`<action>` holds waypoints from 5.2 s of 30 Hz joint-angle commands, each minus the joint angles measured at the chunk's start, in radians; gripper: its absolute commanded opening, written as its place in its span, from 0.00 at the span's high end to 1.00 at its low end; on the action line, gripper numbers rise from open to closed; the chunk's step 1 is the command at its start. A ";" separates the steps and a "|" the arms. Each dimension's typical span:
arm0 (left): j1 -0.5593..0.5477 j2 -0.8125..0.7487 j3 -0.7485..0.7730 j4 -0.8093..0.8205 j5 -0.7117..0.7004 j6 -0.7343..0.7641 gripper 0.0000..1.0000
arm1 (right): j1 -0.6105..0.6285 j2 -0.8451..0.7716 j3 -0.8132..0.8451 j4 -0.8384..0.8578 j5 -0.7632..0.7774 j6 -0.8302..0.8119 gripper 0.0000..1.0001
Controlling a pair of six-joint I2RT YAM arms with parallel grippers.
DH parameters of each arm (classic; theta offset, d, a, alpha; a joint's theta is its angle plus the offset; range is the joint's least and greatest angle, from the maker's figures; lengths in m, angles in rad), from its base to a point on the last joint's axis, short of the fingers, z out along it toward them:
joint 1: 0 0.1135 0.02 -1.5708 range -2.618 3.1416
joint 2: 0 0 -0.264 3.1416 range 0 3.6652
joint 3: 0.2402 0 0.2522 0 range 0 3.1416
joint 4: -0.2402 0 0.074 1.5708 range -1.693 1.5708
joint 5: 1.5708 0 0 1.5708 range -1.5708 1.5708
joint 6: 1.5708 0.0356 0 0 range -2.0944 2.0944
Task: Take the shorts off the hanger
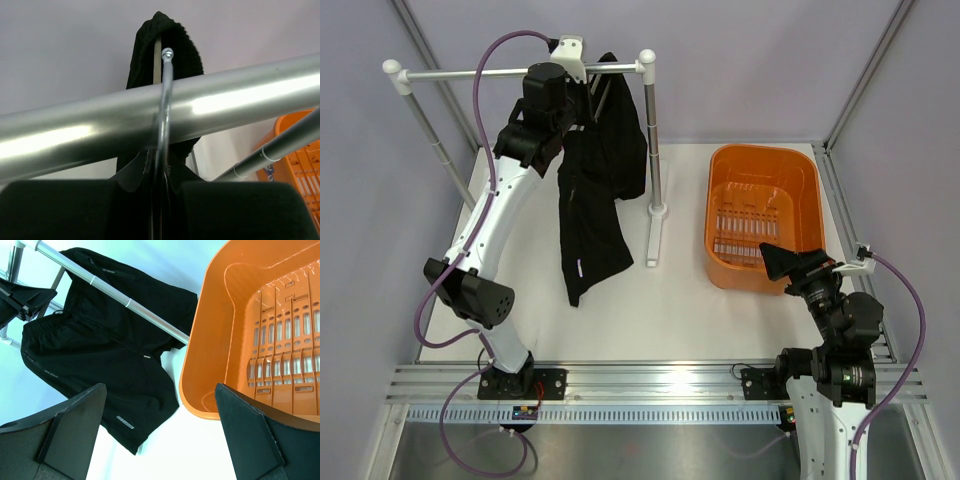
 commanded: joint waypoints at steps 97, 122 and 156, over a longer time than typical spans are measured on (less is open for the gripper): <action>-0.356 -0.990 -1.104 -0.050 -0.014 -0.012 1.00 | 1.174 1.303 0.841 -0.074 0.900 -0.209 0.20; -0.356 -1.023 -1.113 -0.050 -0.042 -0.010 1.00 | 1.174 1.498 0.979 -0.101 0.979 -0.205 0.47; -0.355 -1.205 -1.161 0.057 0.004 0.011 1.00 | 0.962 1.555 1.117 -0.158 0.865 -0.253 1.00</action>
